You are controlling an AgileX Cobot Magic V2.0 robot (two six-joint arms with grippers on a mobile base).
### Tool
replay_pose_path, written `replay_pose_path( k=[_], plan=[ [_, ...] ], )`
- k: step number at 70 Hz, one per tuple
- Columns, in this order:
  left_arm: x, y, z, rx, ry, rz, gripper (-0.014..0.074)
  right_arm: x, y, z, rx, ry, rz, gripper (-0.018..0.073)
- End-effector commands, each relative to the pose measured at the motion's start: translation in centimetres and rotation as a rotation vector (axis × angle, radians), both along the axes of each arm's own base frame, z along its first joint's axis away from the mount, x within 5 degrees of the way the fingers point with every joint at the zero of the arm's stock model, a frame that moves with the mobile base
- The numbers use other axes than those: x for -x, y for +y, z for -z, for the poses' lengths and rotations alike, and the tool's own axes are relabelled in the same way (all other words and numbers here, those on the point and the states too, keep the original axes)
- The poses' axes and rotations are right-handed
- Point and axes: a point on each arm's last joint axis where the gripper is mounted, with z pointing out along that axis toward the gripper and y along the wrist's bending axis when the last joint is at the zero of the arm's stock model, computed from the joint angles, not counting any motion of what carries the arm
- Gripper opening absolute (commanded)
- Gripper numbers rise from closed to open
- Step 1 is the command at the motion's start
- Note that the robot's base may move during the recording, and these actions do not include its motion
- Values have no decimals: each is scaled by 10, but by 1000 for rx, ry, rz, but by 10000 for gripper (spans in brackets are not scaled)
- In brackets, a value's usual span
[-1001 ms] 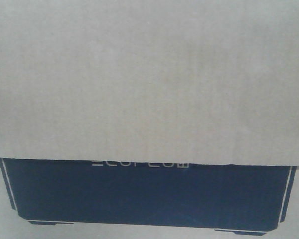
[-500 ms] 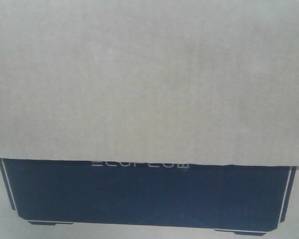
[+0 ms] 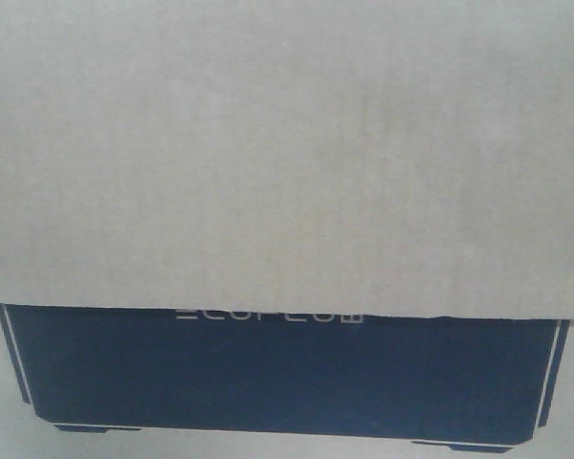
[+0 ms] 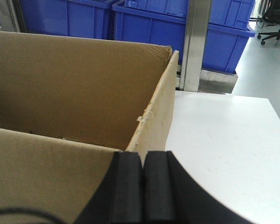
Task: Grab box from left shelf to table start
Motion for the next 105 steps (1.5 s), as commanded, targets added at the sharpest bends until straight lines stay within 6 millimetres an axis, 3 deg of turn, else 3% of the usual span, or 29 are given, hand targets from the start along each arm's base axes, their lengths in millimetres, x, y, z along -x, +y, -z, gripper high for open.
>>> replay_pose_path(
  k=[1,24,46,105],
  plan=[
    [-2,-1,-10,21,-83,12,-99,2,-1,-13,-6,-95,15,57],
    [-17,-4,25,26,-141,-86,-99,2,-1,-13,-6,-95,15,57],
    [-45,-10,98,38,-205,-68,-99,2,-1,-13,-6,-95,15,57],
    [-45,-10,98,50,-204,-74,-99,2,-1,-13,-6,-94,15,57]
  ],
)
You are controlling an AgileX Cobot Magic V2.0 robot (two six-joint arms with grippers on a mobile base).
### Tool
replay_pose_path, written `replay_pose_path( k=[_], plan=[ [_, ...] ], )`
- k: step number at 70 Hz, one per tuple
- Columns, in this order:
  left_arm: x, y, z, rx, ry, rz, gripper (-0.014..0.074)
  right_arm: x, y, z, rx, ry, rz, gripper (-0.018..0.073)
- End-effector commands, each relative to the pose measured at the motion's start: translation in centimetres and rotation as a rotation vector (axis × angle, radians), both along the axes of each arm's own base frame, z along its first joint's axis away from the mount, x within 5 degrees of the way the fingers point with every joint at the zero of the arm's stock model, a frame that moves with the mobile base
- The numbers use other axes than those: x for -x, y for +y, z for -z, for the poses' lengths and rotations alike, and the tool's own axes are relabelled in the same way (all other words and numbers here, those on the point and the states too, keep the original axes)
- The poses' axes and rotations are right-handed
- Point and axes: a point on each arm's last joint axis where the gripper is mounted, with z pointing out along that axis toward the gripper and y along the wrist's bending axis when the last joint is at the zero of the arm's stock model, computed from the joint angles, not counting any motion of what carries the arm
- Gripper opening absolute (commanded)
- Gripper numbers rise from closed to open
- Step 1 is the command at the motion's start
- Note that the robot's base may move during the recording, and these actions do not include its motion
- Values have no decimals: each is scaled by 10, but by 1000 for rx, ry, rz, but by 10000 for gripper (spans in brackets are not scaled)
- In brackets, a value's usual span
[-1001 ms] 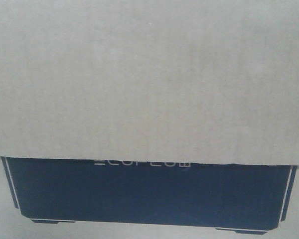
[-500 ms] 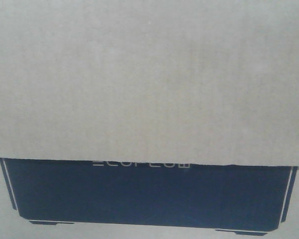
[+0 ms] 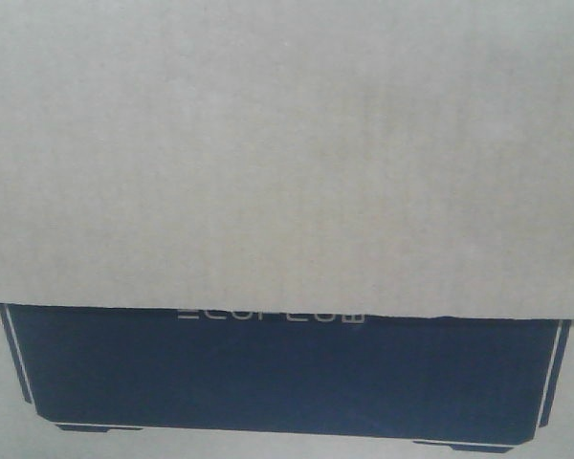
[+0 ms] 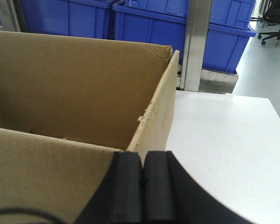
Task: Grab box from left shelf to table start
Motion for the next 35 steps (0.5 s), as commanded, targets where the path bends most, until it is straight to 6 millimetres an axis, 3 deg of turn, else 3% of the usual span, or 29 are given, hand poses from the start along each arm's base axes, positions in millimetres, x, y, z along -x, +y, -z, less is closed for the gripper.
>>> replay_pose_path(
  k=[1,21,35],
  plan=[
    [2,0,-11,22,-113,5,-99,2,-1,-13,-4,-96,15,57],
    [2,0,-11,22,-113,5,-99,-6,-10,-12,90,-178,110,57],
    [2,0,-11,22,-113,5,-99,-33,-12,24,-9,-210,134,57]
  ],
)
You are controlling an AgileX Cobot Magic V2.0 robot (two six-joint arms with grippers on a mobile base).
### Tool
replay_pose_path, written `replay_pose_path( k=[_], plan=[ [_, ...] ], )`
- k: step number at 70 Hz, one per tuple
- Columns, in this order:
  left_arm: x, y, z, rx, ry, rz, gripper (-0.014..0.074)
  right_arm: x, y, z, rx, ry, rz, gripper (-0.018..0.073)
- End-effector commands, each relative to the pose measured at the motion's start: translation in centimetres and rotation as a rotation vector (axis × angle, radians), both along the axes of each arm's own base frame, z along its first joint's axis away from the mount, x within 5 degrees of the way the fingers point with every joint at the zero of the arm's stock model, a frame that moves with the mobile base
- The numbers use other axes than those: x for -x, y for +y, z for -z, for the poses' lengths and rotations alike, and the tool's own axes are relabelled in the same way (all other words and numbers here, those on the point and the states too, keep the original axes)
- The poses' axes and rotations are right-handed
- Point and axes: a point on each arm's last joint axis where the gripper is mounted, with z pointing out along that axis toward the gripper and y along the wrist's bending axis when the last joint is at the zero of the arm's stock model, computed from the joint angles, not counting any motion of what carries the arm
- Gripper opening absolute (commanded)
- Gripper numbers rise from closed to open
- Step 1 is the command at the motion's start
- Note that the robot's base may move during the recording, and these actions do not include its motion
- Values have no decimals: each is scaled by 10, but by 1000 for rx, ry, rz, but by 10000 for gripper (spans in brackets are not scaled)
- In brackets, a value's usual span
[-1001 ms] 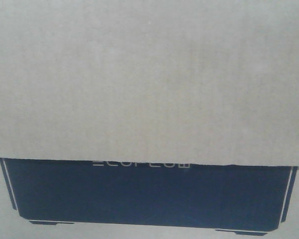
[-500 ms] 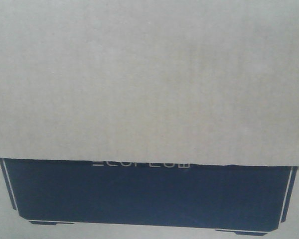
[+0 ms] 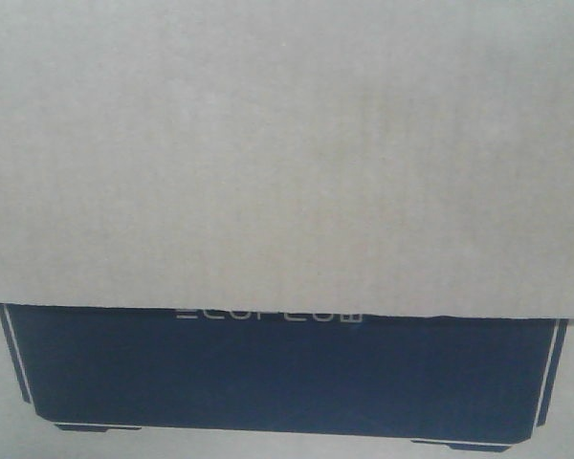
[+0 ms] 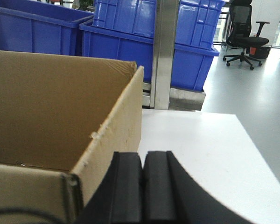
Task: Grab box from left shelf to table start
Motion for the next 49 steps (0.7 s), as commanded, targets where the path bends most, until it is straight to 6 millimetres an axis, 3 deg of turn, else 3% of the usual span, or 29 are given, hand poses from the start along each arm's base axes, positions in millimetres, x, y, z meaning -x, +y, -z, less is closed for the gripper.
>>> replay_pose_path(
  k=[1,32,49],
  plan=[
    [2,0,-11,22,-113,5,-99,-6,-2,-1,-13,-119,23,57],
    [2,0,-11,22,-113,5,-99,-34,-4,78,-34,-167,46,57],
    [2,0,-11,21,-111,5,-99,-33,-4,78,-36,-156,45,57]
  ],
)
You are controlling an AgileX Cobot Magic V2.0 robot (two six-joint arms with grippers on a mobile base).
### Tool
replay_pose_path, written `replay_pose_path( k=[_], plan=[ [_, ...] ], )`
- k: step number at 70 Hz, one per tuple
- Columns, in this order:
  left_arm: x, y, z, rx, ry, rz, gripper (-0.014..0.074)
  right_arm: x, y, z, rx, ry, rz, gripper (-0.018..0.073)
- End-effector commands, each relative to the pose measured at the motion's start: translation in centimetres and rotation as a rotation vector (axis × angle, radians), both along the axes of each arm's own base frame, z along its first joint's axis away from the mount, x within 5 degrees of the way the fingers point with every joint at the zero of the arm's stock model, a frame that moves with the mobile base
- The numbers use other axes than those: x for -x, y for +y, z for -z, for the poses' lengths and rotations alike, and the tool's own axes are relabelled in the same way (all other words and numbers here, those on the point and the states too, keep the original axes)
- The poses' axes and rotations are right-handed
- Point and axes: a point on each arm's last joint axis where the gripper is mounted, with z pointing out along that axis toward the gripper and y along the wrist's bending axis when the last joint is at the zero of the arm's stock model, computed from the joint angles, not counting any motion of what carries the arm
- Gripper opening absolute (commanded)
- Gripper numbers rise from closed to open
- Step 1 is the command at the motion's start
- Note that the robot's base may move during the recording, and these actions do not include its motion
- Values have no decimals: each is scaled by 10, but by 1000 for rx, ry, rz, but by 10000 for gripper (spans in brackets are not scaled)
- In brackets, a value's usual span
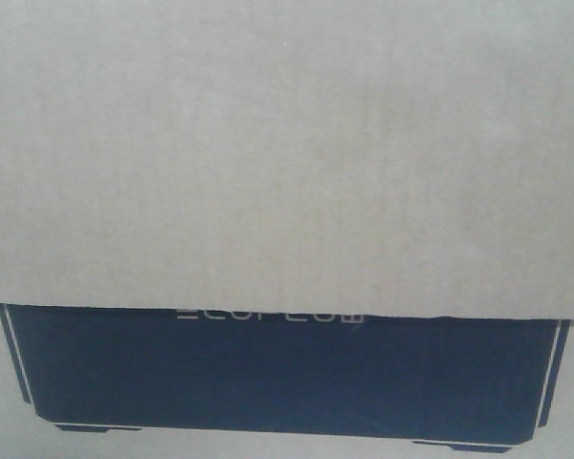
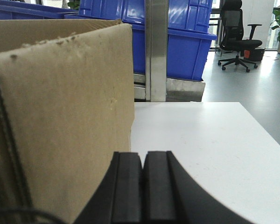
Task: Grab box from left shelf to table start
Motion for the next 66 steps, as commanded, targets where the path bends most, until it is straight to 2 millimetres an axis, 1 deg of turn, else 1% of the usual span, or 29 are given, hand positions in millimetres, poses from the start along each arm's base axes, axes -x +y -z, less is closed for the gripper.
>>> replay_pose_path(
  k=[1,66],
  plan=[
    [2,0,-11,21,-111,5,-99,1,-1,-6,7,-95,14,57],
    [2,0,-11,21,-111,5,-99,1,-1,-7,7,-96,14,57]
  ],
)
